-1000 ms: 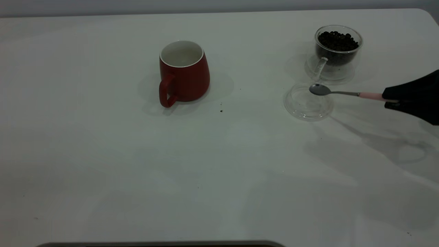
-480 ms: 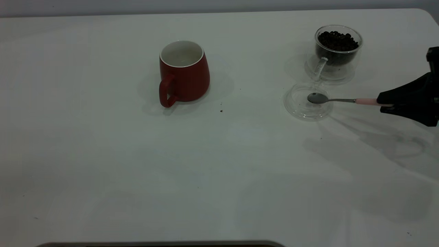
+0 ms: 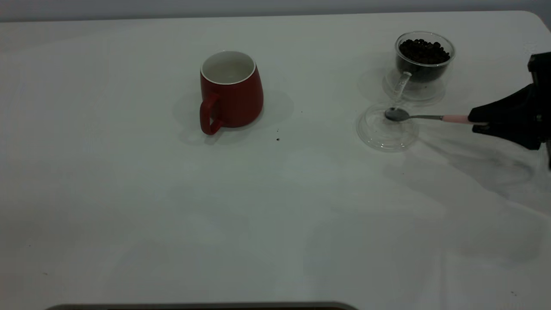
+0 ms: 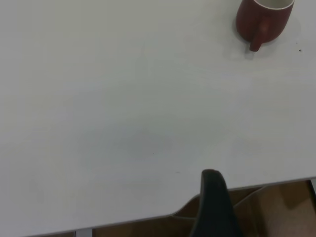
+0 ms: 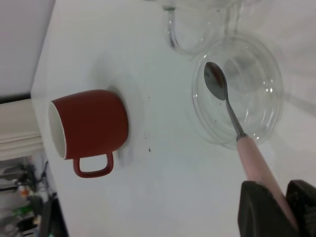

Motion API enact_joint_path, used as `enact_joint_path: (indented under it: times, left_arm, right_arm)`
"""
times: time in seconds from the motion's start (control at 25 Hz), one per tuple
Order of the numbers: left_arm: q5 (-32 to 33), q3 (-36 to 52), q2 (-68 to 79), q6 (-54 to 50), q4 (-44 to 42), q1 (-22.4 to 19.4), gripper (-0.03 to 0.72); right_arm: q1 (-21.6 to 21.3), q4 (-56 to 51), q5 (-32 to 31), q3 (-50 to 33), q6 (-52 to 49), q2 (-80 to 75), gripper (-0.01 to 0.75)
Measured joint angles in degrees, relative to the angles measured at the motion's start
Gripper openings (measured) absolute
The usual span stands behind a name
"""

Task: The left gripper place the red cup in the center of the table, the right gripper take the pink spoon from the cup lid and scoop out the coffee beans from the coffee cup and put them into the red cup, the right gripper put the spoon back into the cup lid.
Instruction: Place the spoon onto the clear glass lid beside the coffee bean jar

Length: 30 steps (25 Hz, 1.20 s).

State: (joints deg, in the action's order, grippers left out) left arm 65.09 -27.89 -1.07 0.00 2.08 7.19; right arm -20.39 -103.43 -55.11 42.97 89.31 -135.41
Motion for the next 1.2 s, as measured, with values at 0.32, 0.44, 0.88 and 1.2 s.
enact_joint_path:
  times: [0.32,0.44,0.88,1.2]
  left_arm:
    - [0.00,0.00,0.00,0.00,0.00,0.00,0.569]
    - [0.00,0.00,0.00,0.00,0.00,0.00,0.569]
    - [0.00,0.00,0.00,0.00,0.00,0.00,0.569]
    - [0.00,0.00,0.00,0.00,0.00,0.00,0.569]
  right_arm:
    - [1.92,0.00,-3.16,4.12,0.65,-6.30,0.114]
    - [3.07,0.00,-3.29,5.67,0.74,-7.00,0.114]
    - [3.34,0.00,-1.37,6.50,2.31,-7.24,0.176]
    - [3.34,0.00,0.57,6.50,3.72,-7.24,0.530]
